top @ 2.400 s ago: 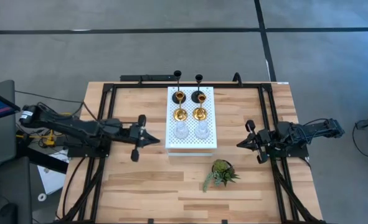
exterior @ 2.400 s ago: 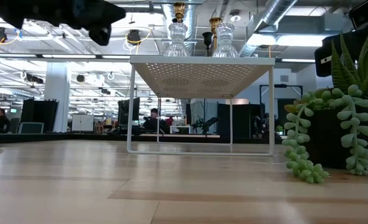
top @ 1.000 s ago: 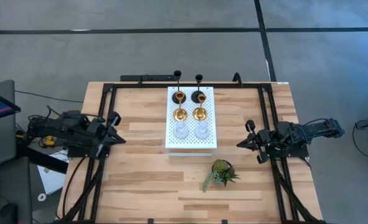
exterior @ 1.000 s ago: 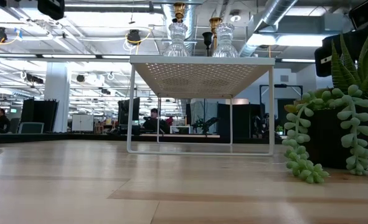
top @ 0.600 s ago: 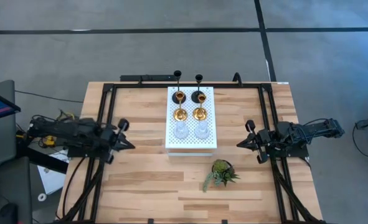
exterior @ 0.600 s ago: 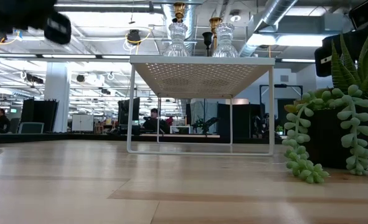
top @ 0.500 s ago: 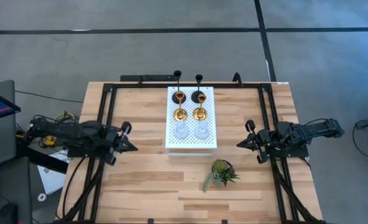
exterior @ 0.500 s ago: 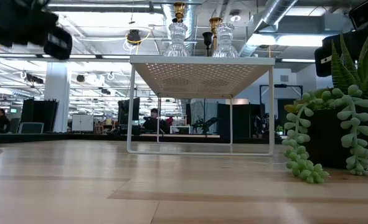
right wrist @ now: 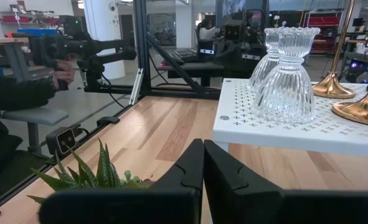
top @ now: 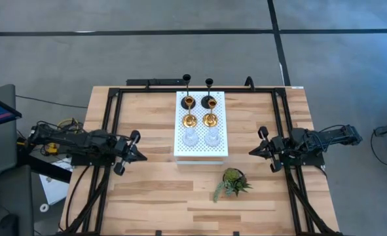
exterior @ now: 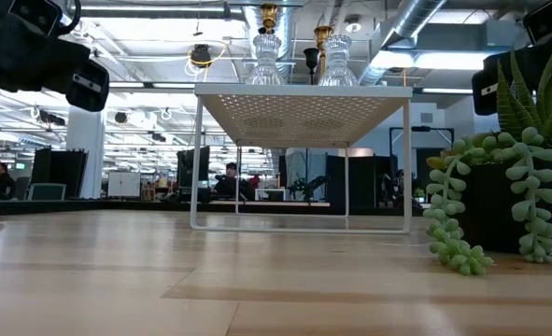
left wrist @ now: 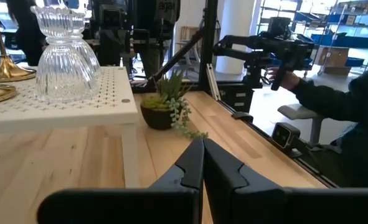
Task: Pick & Place candle stick holders
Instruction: Return to Home Position
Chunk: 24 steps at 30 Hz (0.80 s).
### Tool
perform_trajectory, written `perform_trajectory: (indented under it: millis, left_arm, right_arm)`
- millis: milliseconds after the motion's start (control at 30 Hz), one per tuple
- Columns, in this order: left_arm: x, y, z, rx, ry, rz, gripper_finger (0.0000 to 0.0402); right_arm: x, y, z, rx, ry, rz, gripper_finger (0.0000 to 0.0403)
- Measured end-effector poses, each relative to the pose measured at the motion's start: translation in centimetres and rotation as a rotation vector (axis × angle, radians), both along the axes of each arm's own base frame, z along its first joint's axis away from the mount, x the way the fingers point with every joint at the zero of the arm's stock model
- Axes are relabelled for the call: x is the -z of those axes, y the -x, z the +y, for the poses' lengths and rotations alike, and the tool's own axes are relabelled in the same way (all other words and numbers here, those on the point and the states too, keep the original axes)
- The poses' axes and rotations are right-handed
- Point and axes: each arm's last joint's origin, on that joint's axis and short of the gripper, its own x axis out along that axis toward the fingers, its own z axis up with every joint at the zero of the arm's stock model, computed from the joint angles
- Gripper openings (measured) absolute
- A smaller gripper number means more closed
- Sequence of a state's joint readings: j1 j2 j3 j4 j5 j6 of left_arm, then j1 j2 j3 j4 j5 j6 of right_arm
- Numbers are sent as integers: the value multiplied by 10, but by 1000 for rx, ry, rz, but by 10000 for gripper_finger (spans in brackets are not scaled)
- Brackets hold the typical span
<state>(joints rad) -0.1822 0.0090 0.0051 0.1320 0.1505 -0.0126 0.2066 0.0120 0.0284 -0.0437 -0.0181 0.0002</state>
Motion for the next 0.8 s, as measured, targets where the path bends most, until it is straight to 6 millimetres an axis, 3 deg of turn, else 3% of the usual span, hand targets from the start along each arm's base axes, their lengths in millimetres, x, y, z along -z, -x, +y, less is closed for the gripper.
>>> perform_trajectory:
  millis: [233,800]
  left_arm:
    - [0,0,0,17,120,42,6]
    - [-1,0,0,18,127,39,6]
  right_arm:
    - [0,0,0,0,0,0,0]
    - [0,0,0,0,0,0,0]
